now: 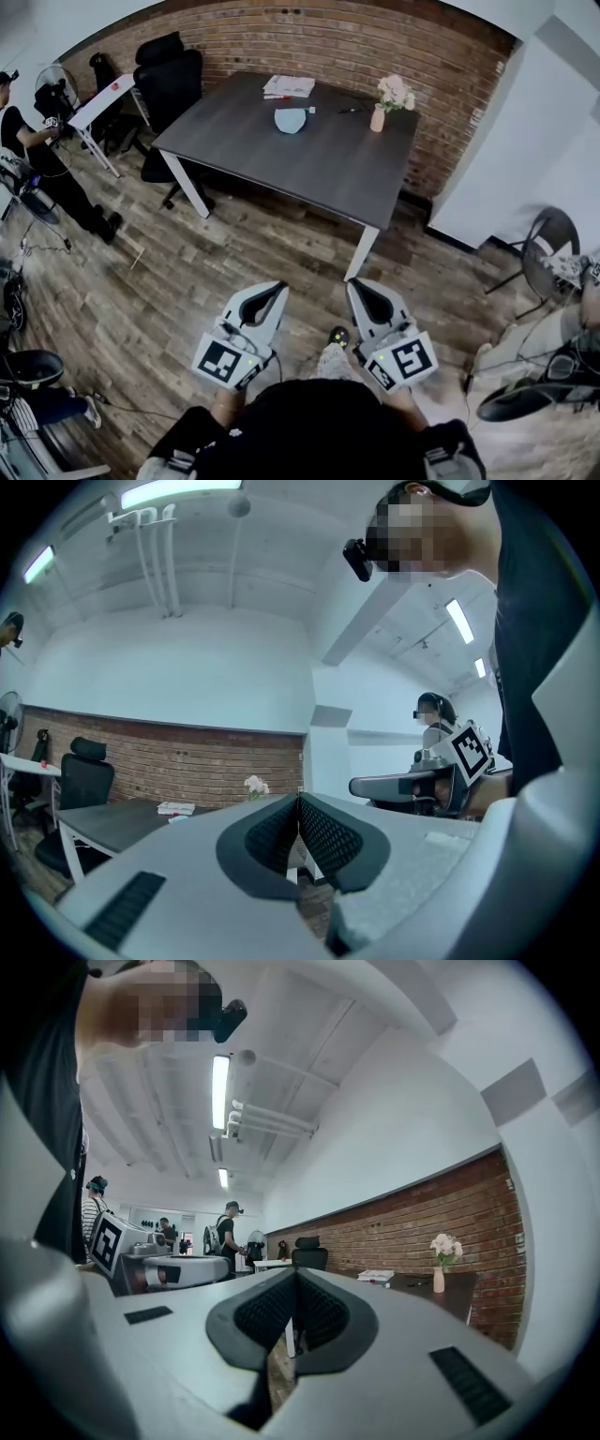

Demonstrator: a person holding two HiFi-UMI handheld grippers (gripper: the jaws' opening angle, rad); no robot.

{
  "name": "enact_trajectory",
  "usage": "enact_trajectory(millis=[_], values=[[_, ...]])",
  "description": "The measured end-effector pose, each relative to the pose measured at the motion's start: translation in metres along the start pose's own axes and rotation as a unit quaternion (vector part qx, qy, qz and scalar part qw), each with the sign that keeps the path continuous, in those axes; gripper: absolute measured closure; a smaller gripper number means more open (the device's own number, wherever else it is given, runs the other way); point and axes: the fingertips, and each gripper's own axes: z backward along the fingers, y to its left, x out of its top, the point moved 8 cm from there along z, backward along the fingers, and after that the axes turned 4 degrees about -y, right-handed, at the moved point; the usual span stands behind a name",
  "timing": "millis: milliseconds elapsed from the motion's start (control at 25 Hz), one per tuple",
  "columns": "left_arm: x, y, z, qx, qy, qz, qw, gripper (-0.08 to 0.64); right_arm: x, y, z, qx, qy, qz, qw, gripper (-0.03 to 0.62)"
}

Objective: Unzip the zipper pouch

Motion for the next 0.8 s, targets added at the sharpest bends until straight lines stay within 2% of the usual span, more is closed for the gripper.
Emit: enact_trajectory(millis=[200,480,680,800], values=[[-0.007,0.002,-0.051,-0.019,0.010,0.005,0.9998,0.555,-0.006,-0.045,0.000,-0.028,0.003,-0.007,1.000,0.592],[-0.006,0.002,-0.119,-0.055,-0.025,0.004,0.9982,0.555,-0.004,-0.104,0.011,-0.069,0.008,0.002,0.998,0.592],[-0.025,0.000,-0.157,-0.092,-0.012,0.027,0.9953,0.555,-0.016,-0.126,0.014,-0.101,0.035,-0.006,0.994,0.592],[-0.041,0.001,-0.171,-0.103,0.021,0.041,0.9936,0.555,-0.027,-0.135,0.018,-0.119,0.054,-0.019,0.991,0.592]])
